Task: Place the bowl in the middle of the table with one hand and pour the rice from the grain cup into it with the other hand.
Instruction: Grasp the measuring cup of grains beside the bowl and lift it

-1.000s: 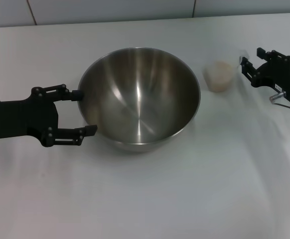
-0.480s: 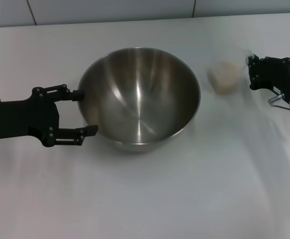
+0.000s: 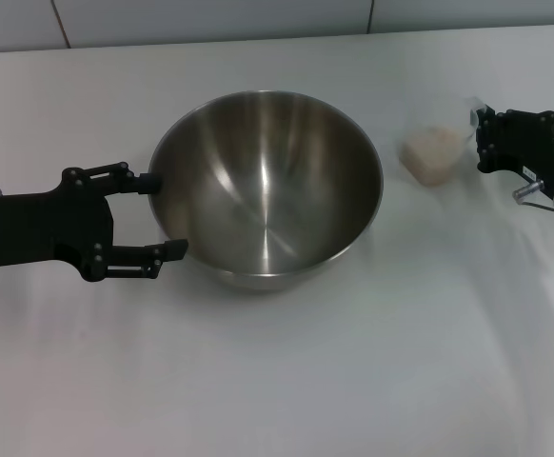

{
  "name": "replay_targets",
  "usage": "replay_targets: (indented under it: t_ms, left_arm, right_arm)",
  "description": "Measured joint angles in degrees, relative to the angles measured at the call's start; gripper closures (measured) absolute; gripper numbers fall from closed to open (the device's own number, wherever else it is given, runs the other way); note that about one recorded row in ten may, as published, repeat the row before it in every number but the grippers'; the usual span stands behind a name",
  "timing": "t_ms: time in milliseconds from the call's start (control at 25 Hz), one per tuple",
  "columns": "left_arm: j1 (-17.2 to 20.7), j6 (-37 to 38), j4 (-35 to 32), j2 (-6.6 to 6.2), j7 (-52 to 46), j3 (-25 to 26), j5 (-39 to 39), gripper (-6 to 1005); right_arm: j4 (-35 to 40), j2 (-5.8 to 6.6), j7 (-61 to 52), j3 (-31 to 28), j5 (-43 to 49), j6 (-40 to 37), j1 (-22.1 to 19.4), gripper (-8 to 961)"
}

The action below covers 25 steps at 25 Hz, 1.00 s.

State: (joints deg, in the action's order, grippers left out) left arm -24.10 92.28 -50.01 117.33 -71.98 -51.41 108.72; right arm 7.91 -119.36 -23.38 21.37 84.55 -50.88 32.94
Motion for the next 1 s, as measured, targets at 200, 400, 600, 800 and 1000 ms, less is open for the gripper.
replay_targets:
  t_ms: [200, 400, 600, 800, 1000]
  left_arm:
    - [0.01, 0.02, -0.04, 0.05, -0.01, 0.00, -0.02, 139]
    - [-0.07, 0.20, -0.12, 0.09, -0.01, 0.00, -0.09, 140]
    - [-0.12, 0.46, -0.21, 0.09, -0.01, -0.01, -0.09, 140]
    - [-0.15, 0.55, -0.21, 0.09, -0.02, -0.17, -0.09, 140]
    - [-0.15, 0.66, -0.49, 0.15, -1.19, -0.24, -0.08, 140]
  right_arm:
    - [0.00, -0.03, 0.00, -0.55, -0.57, -0.49, -0.09, 947]
    - [0.00, -0.10, 0.01, -0.83, -1.71, -1.34, -0.15, 946]
    - [0.01, -0.10, 0.00, -1.06, -1.74, -4.00, -0.24, 946]
    - [0.63, -0.08, 0.01, -0.82, -1.76, -6.94, -0.08, 947]
    - [2.11, -0.05, 0.91, -0.41, -1.45, -10.27, 0.41, 947]
